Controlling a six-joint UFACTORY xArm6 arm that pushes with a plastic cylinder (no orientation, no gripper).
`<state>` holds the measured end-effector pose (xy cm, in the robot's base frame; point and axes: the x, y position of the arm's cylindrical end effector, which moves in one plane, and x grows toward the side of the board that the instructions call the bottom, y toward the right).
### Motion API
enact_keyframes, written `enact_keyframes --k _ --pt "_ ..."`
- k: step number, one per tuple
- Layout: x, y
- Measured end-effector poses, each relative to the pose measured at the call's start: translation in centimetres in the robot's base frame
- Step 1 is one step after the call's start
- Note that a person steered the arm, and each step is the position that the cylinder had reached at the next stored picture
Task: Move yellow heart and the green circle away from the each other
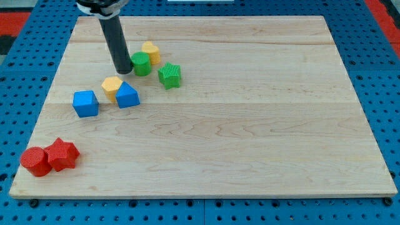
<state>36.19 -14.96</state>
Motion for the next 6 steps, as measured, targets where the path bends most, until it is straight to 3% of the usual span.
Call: enact_keyframes --k 2,3,4,6 --pt "-2.2 -6.5" --pt "-4.9 -5.5" --pt "-5.3 -1.2" --pt "0.2 8.1"
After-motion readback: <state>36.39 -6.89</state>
